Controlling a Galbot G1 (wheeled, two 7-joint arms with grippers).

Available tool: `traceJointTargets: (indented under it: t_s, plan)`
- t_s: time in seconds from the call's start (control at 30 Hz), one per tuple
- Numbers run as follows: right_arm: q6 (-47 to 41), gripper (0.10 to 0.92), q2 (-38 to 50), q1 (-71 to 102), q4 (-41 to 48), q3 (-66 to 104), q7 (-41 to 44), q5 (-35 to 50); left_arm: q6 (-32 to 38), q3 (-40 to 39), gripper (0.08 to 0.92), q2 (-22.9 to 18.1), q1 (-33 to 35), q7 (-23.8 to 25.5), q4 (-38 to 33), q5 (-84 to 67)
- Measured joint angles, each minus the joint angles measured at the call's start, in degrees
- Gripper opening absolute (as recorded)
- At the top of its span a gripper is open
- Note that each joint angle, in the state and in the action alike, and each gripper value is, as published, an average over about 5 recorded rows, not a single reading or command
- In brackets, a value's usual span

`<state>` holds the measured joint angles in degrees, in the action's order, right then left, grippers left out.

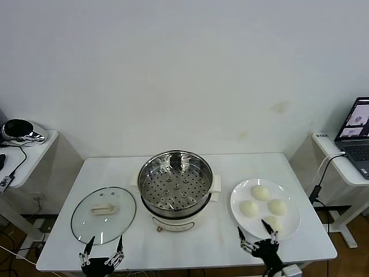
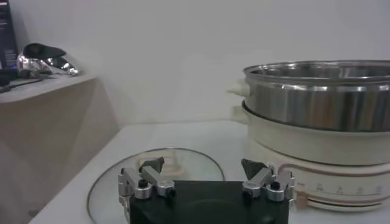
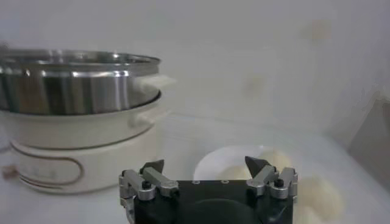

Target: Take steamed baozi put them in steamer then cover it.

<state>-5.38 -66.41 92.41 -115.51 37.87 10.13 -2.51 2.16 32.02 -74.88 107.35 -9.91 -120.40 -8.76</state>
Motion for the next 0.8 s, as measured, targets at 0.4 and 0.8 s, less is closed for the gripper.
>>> traceJointTargets:
  t_s: [0.4, 0.8]
  plan:
    - [-6.44, 0.823, 19.82, -14.27, 6.1, -1.95, 12.76, -12.03, -2.58, 0.89, 0.823, 1.8, -1.73, 0.23, -0.57, 0.88]
    - [-8.05, 0.823, 34.18, -43.03, 17.67, -24.42, 31.66, -14.38, -4.42, 1.1, 0.823, 1.91, -3.23, -0.56, -0.73, 1.34]
